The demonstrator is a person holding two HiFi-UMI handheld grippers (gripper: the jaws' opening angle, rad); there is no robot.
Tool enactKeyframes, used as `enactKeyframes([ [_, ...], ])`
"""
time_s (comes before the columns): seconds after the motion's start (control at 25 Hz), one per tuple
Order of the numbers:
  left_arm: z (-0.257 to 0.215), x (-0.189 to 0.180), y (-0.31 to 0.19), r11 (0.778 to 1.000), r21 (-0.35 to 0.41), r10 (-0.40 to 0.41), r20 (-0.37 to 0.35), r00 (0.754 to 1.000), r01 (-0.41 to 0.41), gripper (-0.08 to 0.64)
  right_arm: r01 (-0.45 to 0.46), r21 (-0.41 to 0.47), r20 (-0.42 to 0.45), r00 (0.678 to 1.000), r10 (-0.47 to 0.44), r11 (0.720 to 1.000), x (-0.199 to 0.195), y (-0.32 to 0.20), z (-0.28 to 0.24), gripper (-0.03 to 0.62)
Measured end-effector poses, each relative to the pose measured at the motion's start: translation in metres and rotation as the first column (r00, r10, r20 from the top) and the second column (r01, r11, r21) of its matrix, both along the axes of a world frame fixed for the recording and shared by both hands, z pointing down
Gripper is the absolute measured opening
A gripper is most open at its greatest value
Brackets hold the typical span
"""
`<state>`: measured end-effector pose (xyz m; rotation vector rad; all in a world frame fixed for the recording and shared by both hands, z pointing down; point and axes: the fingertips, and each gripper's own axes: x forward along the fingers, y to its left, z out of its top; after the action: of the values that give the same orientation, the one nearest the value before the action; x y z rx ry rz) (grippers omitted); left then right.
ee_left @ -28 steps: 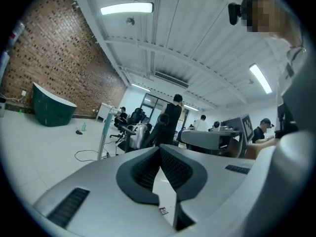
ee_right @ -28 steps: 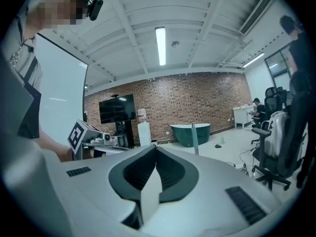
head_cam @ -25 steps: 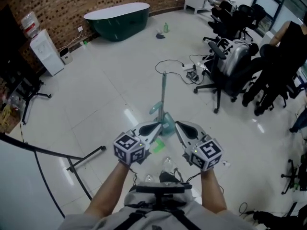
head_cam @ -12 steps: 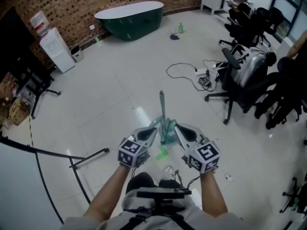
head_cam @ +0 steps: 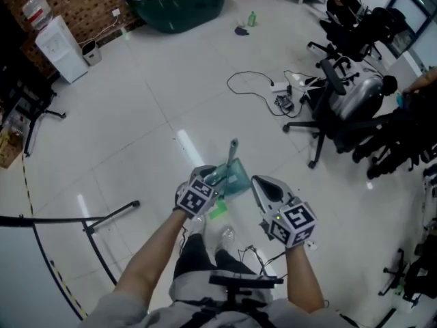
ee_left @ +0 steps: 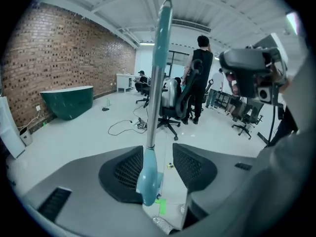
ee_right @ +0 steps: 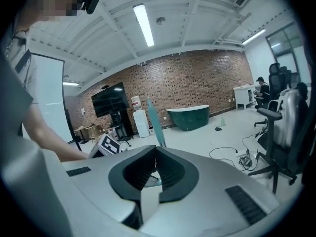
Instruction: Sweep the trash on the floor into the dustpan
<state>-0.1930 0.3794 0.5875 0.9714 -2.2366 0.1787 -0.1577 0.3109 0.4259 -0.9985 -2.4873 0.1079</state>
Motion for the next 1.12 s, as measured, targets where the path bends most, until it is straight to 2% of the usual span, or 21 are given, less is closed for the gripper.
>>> enactKeyframes([
  [0.16,0.035,-0.022,-0.009,0.999,-0.007,0.036,-0.047,0.998,-0.037,0.179,-0.036,-0.013,-0.015,0.999,0.036,0.999,-0.021,0.0,0.004,0.0],
  [0.36,0.06,-0.03,-0.023,0.997,-0.015,0.077,-0.091,0.993,-0.079,0.179,-0.095,0.006,-0.048,0.994,0.095,0.995,-0.036,-0.008,0.016,0.002],
  [0.44,0.068,-0.033,-0.026,0.995,-0.032,0.09,-0.102,0.991,-0.093,0.179,-0.09,0.019,-0.065,0.994,0.091,0.996,-0.039,-0.006,0.023,0.045],
  [0.56,0.08,-0.032,-0.032,0.992,-0.038,0.117,-0.125,0.985,-0.123,0.179,-0.055,0.024,-0.098,0.994,0.057,0.998,-0.043,0.001,0.035,0.108],
  [0.64,0.085,-0.033,-0.032,0.993,-0.03,0.112,-0.131,0.985,-0.117,0.17,-0.032,0.024,-0.111,0.993,0.034,0.999,-0.048,0.007,0.043,0.121],
  [0.68,0.084,-0.035,-0.031,0.994,-0.025,0.101,-0.132,0.986,-0.106,0.142,-0.021,0.027,-0.116,0.993,0.024,0.999,-0.052,0.01,0.046,0.124],
  [0.88,0.081,-0.038,-0.031,0.996,-0.008,0.085,-0.129,0.988,-0.086,0.133,0.057,0.032,-0.137,0.989,-0.052,0.998,-0.072,0.033,0.063,0.161],
  [1.12,0.079,-0.036,-0.035,0.995,0.012,0.1,-0.128,0.987,-0.099,0.133,0.164,0.021,-0.098,0.982,-0.161,0.986,-0.089,0.066,0.061,0.179],
])
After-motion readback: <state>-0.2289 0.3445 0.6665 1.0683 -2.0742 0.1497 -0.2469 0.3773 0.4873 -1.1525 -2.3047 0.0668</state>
